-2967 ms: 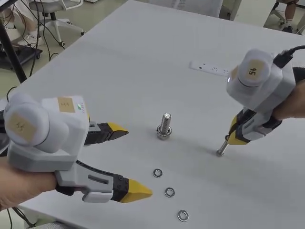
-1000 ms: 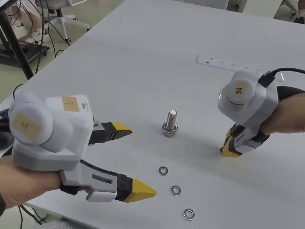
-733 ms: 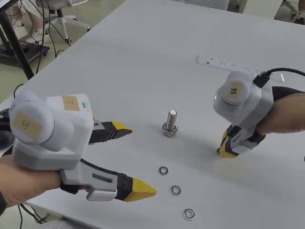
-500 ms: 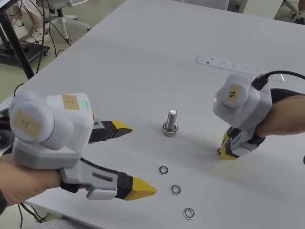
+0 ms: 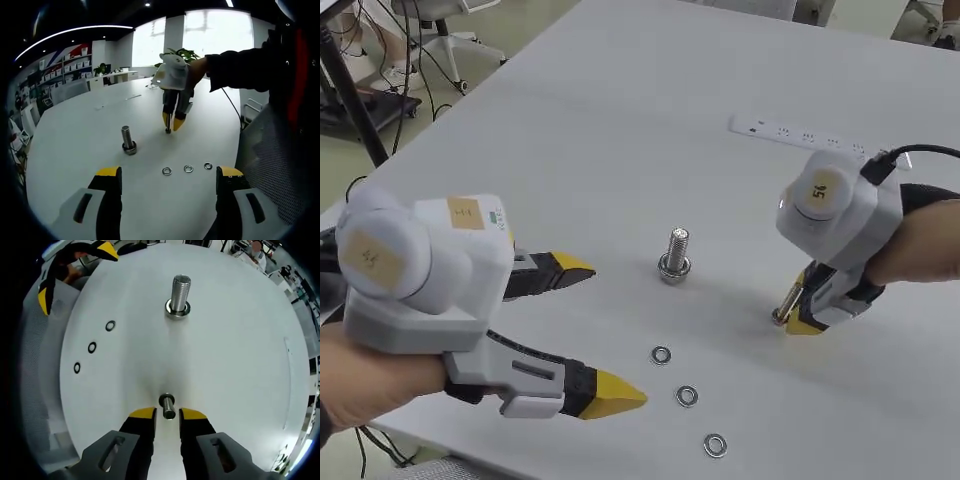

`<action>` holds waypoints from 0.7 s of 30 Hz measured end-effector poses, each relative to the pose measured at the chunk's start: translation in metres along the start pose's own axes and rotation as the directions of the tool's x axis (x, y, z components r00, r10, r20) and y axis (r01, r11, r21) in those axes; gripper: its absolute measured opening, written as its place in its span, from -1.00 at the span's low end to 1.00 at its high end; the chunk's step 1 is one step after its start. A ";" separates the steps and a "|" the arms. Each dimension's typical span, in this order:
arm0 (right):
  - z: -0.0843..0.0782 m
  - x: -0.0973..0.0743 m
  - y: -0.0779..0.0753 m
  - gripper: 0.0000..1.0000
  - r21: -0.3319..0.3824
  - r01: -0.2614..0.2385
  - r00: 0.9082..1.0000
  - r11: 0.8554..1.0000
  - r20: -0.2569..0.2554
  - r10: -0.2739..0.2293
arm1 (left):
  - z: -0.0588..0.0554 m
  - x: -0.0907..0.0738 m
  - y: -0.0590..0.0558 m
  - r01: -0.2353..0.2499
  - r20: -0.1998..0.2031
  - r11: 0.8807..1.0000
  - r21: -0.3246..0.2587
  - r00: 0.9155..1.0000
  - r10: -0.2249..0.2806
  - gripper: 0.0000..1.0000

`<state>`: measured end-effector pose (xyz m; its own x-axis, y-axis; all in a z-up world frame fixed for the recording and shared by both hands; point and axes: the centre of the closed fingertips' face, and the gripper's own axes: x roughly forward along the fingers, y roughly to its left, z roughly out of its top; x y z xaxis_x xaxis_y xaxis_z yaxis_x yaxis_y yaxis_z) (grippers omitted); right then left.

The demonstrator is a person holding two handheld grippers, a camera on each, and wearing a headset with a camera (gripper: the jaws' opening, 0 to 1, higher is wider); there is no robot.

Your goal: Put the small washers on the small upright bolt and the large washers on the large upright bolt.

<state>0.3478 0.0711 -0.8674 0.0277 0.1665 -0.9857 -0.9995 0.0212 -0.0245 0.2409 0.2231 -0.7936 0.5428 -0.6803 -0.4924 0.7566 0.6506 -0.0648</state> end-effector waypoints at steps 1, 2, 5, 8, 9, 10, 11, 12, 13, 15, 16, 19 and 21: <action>-0.001 0.000 0.001 -0.62 0.002 0.000 1.000 1.000 0.000 0.000 | 0.000 0.000 0.000 0.000 0.000 1.000 0.000 1.000 0.000 0.53; -0.003 0.000 -0.001 -0.62 0.005 0.001 1.000 1.000 0.001 -0.001 | 0.000 0.000 0.000 0.000 0.000 1.000 0.001 1.000 0.000 0.53; -0.005 -0.002 0.002 -0.62 0.012 0.004 1.000 1.000 0.005 -0.004 | 0.001 0.000 0.000 0.000 0.001 1.000 0.003 1.000 0.000 0.53; -0.006 -0.004 0.004 -0.62 0.021 0.008 1.000 1.000 0.009 -0.008 | 0.001 0.000 0.000 -0.001 0.003 1.000 0.004 1.000 0.001 0.53; -0.007 -0.005 0.005 -0.62 0.022 0.009 1.000 1.000 0.010 -0.010 | 0.001 0.000 0.000 -0.001 0.003 1.000 0.004 1.000 0.001 0.53; -0.008 -0.005 0.004 -0.62 0.023 0.010 1.000 1.000 0.010 -0.011 | 0.002 0.000 0.000 0.000 0.003 1.000 0.004 1.000 0.000 0.53; -0.009 -0.005 0.005 -0.62 0.023 0.011 1.000 1.000 0.011 -0.012 | 0.002 0.000 -0.001 -0.001 0.004 1.000 0.007 1.000 0.001 0.53; -0.009 -0.006 0.007 -0.62 0.025 0.012 1.000 1.000 0.010 -0.013 | 0.002 0.000 -0.001 -0.001 0.004 1.000 0.008 1.000 0.001 0.53; -0.009 -0.007 0.008 -0.62 0.025 0.013 1.000 1.000 0.011 -0.014 | 0.003 -0.001 -0.001 -0.001 0.006 1.000 0.007 1.000 0.001 0.53; -0.010 -0.009 0.011 -0.61 0.029 0.014 1.000 0.999 0.014 -0.014 | 0.003 -0.001 -0.001 -0.002 0.007 1.000 0.009 1.000 0.002 0.53; -0.010 -0.009 0.013 -0.61 0.030 0.014 1.000 0.999 0.016 -0.014 | 0.003 -0.001 -0.001 -0.002 0.007 1.000 0.010 1.000 0.002 0.53; -0.010 -0.012 0.017 -0.61 0.033 0.015 1.000 0.999 0.021 -0.016 | 0.005 -0.002 -0.002 -0.002 0.010 1.000 0.013 1.000 0.002 0.53; -0.009 -0.013 0.020 -0.61 0.037 0.014 1.000 0.999 0.026 -0.015 | 0.005 -0.002 -0.002 -0.003 0.011 1.000 0.015 1.000 0.002 0.53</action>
<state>0.3271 0.0602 -0.8567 0.0430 0.1918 -0.9805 -0.9977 0.0598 -0.0320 0.2400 0.2216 -0.7876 0.5487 -0.6824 -0.4829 0.7606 0.6472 -0.0503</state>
